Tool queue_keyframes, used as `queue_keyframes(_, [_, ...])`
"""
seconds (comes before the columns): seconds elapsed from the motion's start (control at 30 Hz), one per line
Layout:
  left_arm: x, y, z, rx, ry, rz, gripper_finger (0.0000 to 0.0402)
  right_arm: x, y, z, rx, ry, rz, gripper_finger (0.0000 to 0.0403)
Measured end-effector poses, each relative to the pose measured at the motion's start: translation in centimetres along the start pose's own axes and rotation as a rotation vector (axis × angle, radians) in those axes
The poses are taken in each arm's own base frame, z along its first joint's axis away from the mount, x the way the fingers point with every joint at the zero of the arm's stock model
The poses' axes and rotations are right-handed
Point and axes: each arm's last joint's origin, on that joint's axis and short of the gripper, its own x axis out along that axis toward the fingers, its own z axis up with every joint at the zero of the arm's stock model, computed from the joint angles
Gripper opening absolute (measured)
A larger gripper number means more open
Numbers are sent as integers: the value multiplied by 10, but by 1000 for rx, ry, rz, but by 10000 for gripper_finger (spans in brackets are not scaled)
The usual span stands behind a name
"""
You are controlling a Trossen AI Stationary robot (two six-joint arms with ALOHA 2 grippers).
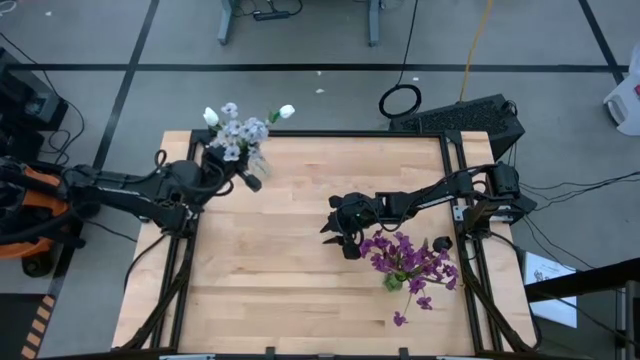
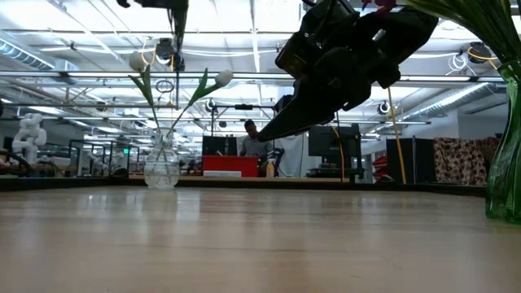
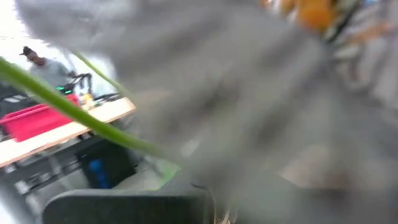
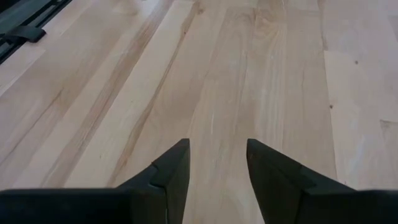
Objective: Sort flowers into vase by color
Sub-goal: Put the white flower into the transparent vase
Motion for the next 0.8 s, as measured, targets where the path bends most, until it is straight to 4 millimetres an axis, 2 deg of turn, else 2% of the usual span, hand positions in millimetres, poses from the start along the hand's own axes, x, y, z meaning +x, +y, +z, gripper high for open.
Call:
queue_keyframes(0.3, [3, 14, -10, -6, 84, 97, 20, 0, 0, -1, 3, 12, 2, 151])
queue_keyframes(0.67, [19, 31, -18, -84, 123, 212, 20, 0, 0, -1, 3, 11, 1, 151])
queue_keyframes(0.8, [24, 34, -21, -127, 130, 198, 20, 0, 0, -1, 12, 11, 1, 151])
